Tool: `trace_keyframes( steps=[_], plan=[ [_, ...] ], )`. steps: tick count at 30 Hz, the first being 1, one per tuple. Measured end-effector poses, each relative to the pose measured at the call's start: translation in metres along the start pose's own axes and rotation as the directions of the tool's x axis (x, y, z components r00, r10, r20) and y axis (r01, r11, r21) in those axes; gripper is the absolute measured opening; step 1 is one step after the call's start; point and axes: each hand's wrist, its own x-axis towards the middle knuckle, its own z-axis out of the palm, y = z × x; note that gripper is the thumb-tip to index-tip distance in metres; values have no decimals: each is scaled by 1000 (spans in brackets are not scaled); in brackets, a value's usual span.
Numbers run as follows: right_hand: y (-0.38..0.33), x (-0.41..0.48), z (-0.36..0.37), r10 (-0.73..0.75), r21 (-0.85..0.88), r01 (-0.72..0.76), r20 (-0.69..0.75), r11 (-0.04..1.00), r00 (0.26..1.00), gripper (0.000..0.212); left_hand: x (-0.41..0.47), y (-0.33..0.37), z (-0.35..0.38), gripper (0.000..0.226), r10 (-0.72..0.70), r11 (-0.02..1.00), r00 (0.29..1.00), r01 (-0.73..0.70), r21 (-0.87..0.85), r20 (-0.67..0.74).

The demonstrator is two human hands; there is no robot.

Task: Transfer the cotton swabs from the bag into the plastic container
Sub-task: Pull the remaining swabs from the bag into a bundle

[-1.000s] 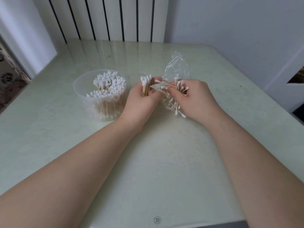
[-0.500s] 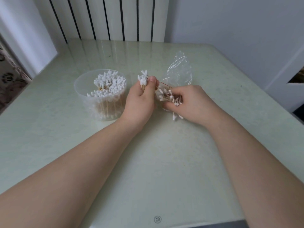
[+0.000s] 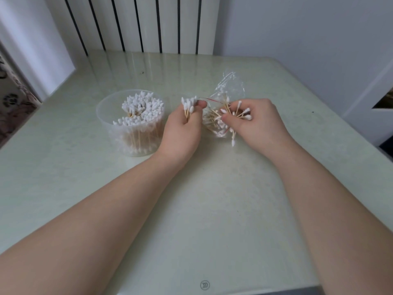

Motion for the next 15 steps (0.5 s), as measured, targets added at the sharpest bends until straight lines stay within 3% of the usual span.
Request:
trace_keyframes(
  steps=[4,7,15],
  plan=[
    [-4,-5,3,-46,-6,47,96,999,994,13,-6,4,-1,17,64,997,995,-68,44,81],
    [-9,-10,5,-64,-80,78,171,994,983,21,-8,4,1,15,89,996,991,-88,-14,97],
    [-5,-9,5,29,-181,15,242,983,970,5,-6,7,0,24,71,997,997,-70,-39,25]
  ],
)
